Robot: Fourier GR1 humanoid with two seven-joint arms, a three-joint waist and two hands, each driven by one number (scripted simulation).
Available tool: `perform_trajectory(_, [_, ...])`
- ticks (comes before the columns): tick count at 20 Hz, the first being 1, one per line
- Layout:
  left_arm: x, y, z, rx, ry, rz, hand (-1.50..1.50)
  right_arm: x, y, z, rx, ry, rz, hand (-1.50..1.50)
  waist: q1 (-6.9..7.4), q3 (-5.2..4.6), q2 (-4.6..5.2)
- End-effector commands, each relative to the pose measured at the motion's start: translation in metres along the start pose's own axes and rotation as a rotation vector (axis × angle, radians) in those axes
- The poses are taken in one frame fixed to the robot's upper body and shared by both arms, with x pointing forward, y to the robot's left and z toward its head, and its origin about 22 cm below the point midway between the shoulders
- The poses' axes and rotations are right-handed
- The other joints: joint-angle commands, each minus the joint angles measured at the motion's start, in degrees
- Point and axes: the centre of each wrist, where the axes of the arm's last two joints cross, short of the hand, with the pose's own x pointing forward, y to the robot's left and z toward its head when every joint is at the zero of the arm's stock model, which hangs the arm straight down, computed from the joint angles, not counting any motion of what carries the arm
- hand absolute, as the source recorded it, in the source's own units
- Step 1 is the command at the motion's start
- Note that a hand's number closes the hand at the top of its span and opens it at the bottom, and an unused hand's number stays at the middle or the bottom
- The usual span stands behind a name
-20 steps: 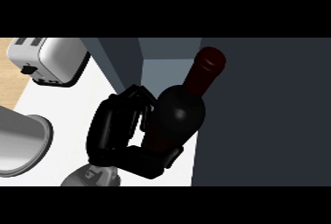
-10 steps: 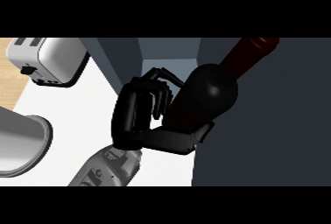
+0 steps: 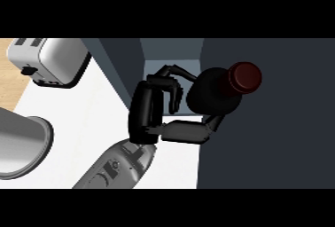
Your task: Pick up the wine, place it into the cabinet and close the cabinet
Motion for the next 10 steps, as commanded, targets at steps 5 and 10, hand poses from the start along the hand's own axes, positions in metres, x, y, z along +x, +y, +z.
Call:
perform_trajectory(5, [-0.027,0.0,0.006,0.052,0.013,0.032,1.5,0.025,0.001,0.008,0.036,-0.045,-0.036,-1.5,0.04,-0.03,0.05])
perform_trajectory(10, [-0.063,0.008,0.01,0.096,0.019,0.021,1.5,0.027,0.007,0.015,0.041,-0.047,-0.049,-1.5,-0.75,-0.05,0.16])
